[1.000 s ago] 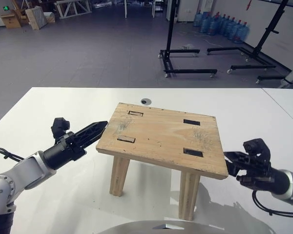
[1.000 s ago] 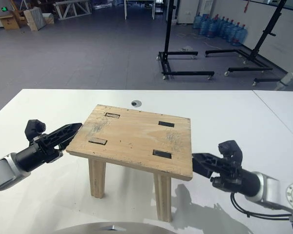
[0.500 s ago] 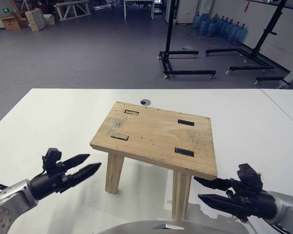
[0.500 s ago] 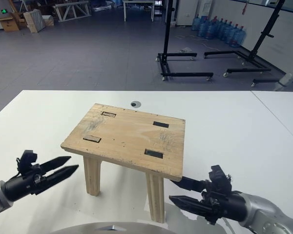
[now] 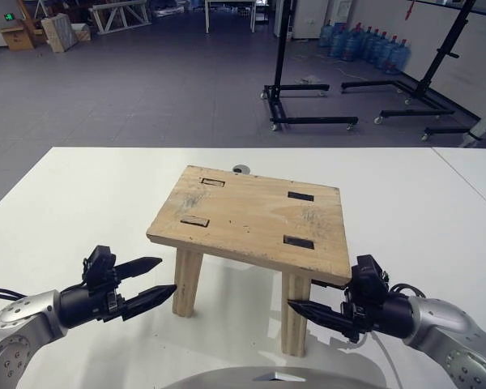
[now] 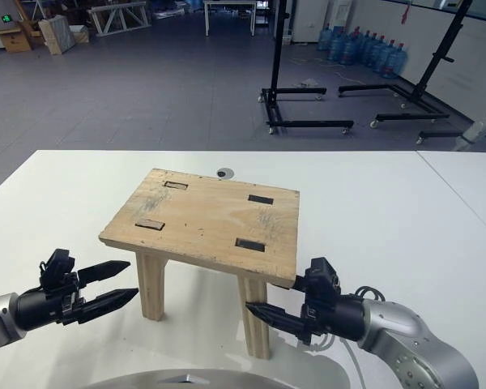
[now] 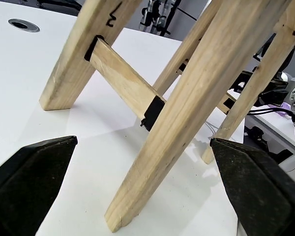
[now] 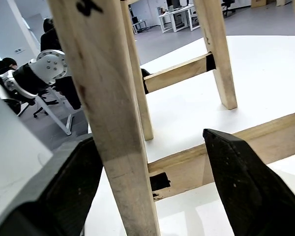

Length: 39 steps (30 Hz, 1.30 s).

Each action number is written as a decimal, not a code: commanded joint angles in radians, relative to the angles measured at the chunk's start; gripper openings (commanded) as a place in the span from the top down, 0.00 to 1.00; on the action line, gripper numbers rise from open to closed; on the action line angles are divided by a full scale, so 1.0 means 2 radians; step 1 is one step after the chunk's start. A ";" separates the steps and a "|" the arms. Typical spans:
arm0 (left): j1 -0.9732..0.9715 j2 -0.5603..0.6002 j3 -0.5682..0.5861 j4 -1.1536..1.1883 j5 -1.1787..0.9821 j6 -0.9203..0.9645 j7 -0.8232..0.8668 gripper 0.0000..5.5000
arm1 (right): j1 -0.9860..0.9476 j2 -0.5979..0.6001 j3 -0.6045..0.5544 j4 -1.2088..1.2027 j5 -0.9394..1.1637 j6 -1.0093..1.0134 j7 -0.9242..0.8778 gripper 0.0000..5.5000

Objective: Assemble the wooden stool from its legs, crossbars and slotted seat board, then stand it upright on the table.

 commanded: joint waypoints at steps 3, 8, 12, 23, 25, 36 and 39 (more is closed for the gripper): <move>-0.050 -0.024 -0.066 0.018 0.093 -0.037 0.034 0.10 | -0.017 -0.006 0.005 0.026 -0.020 -0.005 -0.008 0.37; -0.096 -0.066 -0.100 0.040 0.145 -0.071 0.070 0.10 | -0.054 -0.003 0.015 0.062 -0.039 -0.018 -0.012 0.37; -0.120 -0.092 -0.119 0.042 0.146 -0.075 0.075 0.10 | -0.109 -0.008 0.025 0.125 -0.072 -0.041 -0.002 0.37; -0.207 -0.145 -0.183 0.091 0.210 -0.104 0.103 0.10 | -0.268 0.042 0.059 0.405 -0.180 -0.188 0.047 0.37; -0.226 -0.160 -0.191 0.117 0.236 -0.126 0.116 0.10 | -0.301 0.054 0.057 0.461 -0.192 -0.219 0.053 0.37; -0.315 -0.201 -0.171 0.244 0.309 -0.205 0.184 0.10 | -0.392 0.099 0.043 0.603 -0.217 -0.303 0.062 0.37; -0.320 -0.212 -0.164 0.271 0.336 -0.220 0.221 0.10 | -0.386 0.109 0.039 0.592 -0.215 -0.309 0.055 0.37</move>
